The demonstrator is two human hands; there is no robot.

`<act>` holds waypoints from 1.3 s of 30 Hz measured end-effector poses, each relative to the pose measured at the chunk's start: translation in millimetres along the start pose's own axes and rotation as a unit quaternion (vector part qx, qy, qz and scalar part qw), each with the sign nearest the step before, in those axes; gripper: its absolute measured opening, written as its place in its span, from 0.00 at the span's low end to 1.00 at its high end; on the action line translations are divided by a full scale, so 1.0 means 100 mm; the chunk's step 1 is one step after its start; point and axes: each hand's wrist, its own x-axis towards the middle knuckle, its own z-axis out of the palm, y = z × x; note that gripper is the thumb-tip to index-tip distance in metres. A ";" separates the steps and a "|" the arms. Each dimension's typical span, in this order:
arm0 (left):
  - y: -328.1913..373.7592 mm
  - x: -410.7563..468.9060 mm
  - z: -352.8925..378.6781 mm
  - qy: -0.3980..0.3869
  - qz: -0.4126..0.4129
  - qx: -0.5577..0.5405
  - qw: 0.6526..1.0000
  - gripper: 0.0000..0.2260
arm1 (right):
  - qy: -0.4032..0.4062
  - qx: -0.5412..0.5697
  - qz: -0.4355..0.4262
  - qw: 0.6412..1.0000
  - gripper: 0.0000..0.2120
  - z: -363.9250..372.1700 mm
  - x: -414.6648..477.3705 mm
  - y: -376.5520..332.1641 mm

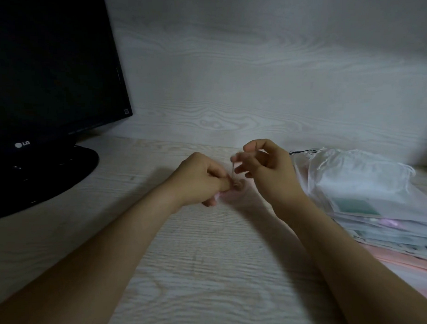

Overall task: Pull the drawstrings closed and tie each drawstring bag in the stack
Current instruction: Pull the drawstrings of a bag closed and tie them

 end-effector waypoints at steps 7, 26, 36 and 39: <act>0.01 0.04 0.01 0.057 -0.070 -0.110 0.990 0.06 | -0.030 -0.254 -0.109 0.961 0.08 -0.03 0.01 0.10; 0.06 0.00 0.03 0.043 -0.087 -0.104 0.990 0.04 | -0.097 -0.469 -0.244 0.843 0.06 0.02 0.04 0.14; 0.02 0.04 0.07 0.083 -0.070 -0.115 0.987 0.06 | -0.089 -0.521 -0.254 0.810 0.14 0.09 0.05 0.16; 0.03 0.04 0.10 0.102 -0.056 -0.139 0.983 0.10 | -0.078 -0.523 -0.250 0.811 0.14 0.09 0.06 0.18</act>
